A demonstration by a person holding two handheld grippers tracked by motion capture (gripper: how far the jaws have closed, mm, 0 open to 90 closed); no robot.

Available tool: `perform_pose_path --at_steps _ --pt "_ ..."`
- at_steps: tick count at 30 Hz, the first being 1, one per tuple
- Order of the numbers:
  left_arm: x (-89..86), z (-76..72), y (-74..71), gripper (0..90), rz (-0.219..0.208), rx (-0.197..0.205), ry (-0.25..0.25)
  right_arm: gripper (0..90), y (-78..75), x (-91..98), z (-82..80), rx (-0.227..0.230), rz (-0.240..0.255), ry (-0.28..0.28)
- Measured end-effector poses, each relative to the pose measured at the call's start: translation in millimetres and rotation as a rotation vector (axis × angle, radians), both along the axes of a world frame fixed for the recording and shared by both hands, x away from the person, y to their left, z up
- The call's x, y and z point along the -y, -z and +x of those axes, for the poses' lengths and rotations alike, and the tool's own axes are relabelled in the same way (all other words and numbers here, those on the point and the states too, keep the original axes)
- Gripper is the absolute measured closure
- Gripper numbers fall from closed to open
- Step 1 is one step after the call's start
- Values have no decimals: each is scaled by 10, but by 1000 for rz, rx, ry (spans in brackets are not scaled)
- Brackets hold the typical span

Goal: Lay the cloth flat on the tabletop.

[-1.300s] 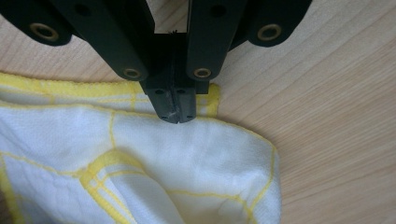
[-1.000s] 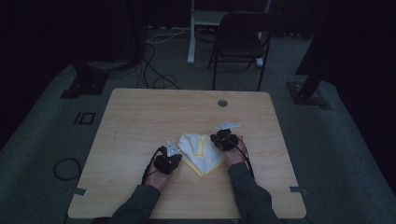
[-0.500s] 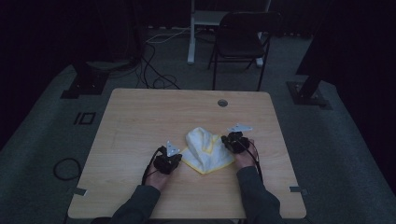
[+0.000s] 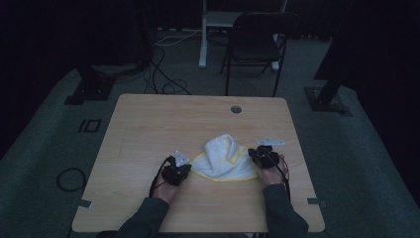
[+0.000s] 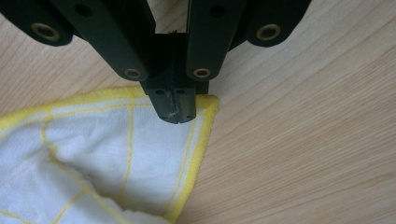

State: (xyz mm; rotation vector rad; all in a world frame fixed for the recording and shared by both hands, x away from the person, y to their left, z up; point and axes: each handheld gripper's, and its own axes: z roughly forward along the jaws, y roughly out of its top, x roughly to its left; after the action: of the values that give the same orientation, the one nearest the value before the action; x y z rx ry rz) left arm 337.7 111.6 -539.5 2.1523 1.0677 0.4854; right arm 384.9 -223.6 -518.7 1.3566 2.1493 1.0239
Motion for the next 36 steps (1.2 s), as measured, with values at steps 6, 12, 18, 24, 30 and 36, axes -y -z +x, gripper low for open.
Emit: perform_pose_path --at_steps 6,12,18,24,30,36 --pt "-25 -42 -16 900 7 -14 -13 881 40 126 -111 -9 17 25" --pt "-25 -20 -71 843 -19 6 -16 881 65 120 -126 -13 7 16" --pt "38 169 -185 791 -48 54 10 881 59 105 -129 -8 9 12" --pt "224 424 -175 706 -32 51 45 881 66 88 -133 -5 19 8" --pt "436 664 -83 673 19 28 63 881 77 92 -134 -6 21 8" --pt "522 754 -20 633 7 4 62 881 81 97 -133 -6 25 8"
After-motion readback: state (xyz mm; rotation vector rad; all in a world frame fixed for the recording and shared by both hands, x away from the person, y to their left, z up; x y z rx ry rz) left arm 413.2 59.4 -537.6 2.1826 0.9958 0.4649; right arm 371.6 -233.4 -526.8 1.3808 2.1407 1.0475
